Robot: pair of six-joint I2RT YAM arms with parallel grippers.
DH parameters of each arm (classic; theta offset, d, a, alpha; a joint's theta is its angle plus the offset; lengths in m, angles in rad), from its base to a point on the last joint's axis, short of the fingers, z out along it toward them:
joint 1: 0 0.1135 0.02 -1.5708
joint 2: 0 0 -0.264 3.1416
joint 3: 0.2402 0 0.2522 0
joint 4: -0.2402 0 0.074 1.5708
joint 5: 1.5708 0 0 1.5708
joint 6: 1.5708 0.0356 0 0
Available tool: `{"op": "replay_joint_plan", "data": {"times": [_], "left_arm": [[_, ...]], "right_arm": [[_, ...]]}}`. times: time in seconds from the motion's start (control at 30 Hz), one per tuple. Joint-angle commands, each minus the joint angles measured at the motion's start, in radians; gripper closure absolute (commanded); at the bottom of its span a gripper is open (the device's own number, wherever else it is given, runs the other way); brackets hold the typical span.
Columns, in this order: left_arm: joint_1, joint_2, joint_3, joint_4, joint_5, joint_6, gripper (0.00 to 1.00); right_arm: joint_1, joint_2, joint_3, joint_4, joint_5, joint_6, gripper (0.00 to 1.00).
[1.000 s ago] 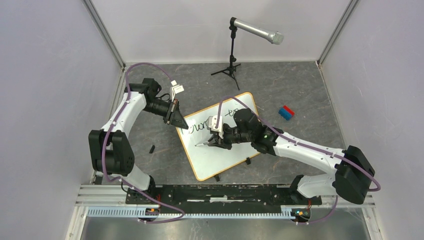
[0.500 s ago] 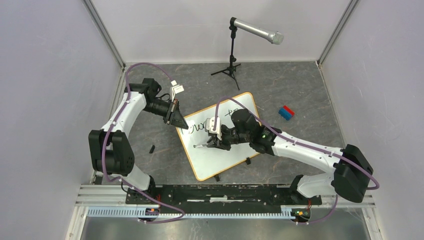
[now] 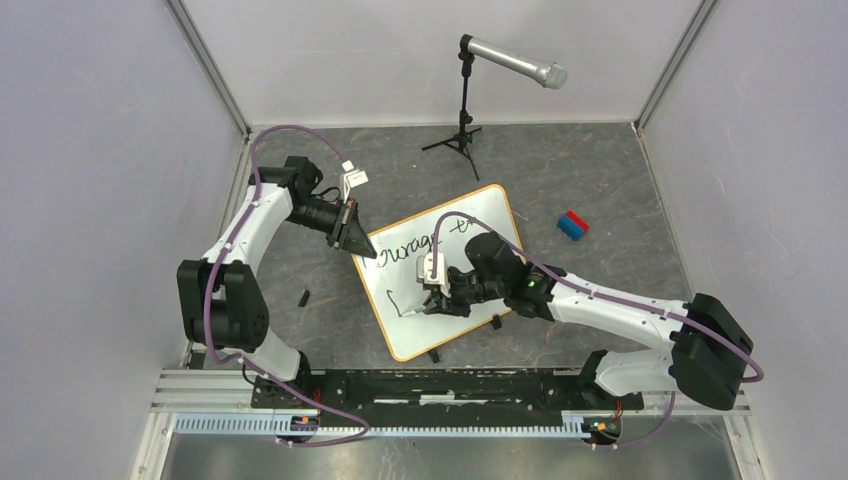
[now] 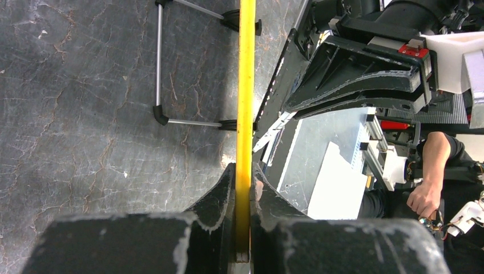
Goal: Write a sentence on the whiteboard
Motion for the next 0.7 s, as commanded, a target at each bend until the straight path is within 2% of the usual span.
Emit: {"op": "replay_joint_plan", "data": {"times": [0.0, 0.67], "left_arm": [[0.005, -0.02, 0.022, -0.006, -0.067, 0.034, 0.98], [0.006, -0.02, 0.024, -0.007, -0.068, 0.031, 0.97]], "right_arm": [[0.014, -0.008, -0.012, -0.01, 0.017, -0.008, 1.0], [0.021, 0.034, 0.107, 0.018, -0.013, 0.024, 1.0]]}}
